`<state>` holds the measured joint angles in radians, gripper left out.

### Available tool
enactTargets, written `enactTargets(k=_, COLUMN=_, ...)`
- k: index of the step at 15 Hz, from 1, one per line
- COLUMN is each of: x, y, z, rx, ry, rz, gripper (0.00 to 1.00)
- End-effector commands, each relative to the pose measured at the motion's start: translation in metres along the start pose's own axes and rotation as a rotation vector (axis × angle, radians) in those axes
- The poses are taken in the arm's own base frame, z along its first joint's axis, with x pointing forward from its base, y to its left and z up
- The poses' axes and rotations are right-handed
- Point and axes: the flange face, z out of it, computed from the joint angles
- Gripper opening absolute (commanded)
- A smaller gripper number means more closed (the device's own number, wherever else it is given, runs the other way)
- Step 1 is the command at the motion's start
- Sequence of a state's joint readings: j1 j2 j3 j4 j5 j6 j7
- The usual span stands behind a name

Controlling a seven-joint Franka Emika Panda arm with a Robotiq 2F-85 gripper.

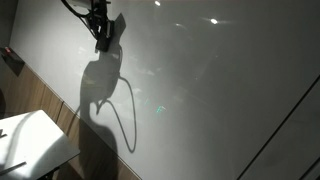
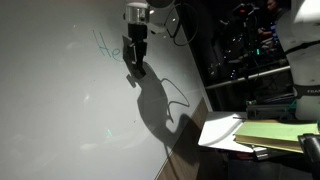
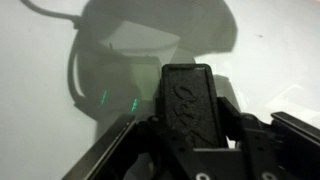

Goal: Use the eraser to wipe off the markings on the whiteboard

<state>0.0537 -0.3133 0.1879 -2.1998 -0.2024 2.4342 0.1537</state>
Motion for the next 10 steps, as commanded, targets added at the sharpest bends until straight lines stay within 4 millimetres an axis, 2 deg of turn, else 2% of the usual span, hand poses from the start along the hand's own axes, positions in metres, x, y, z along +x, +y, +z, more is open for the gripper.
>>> enactTargets(k=1, x=0.037, y=0.015, z=-0.019, rx=-0.020, ry=0.026, rz=0.034, gripper=0.29)
enactTargets(k=4, x=0.056, y=0.024, z=-0.046, rx=-0.028, ry=0.025, rz=0.056, gripper=0.29)
enactTargets(k=6, x=0.070, y=0.038, z=-0.051, rx=-0.040, ry=0.028, rz=0.070, gripper=0.29)
enactTargets(k=8, x=0.075, y=0.046, z=-0.053, rx=-0.046, ry=0.010, rz=0.082, gripper=0.29)
enactTargets(k=10, x=0.071, y=0.046, z=-0.040, rx=-0.052, ry=-0.018, rz=0.082, gripper=0.29)
